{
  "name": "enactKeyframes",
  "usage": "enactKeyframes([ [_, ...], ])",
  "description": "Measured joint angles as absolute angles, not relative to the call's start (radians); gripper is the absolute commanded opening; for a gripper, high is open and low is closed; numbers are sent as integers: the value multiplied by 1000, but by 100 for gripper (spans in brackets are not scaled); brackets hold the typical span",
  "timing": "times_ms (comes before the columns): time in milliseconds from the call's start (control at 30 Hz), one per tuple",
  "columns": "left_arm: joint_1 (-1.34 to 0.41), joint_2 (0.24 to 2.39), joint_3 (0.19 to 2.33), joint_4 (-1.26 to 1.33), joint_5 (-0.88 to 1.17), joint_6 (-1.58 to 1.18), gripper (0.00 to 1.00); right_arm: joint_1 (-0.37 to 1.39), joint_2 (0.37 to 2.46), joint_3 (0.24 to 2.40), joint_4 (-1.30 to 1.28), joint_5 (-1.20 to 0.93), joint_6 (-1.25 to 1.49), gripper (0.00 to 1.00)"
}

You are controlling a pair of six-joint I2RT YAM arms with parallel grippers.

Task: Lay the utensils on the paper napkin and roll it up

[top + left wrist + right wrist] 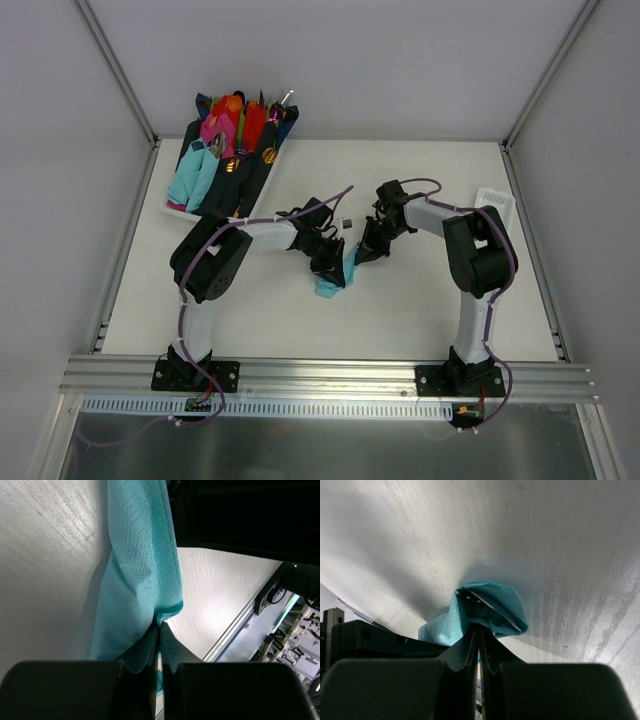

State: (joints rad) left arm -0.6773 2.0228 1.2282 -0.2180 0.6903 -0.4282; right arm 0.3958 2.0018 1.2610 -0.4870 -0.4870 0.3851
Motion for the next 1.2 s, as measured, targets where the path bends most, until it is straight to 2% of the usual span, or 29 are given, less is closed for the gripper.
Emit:
enactKeyframes([
  [167,-686,2031,1228,-207,671,-454,0,396,1999,1258,-484,-487,389,4],
  [400,-686,2042,1227,-199,669,-476,0,396,1958,1232,-488,-465,372,14],
  [500,-686,2044,1227,-199,669,-481,0,390,1901,1227,-528,-447,346,15],
  [767,-686,2051,1229,-199,670,-486,0,383,1769,1237,-557,-443,313,12],
  [1200,-686,2054,1236,-207,672,-486,1,456,1889,1216,-497,-480,340,7],
])
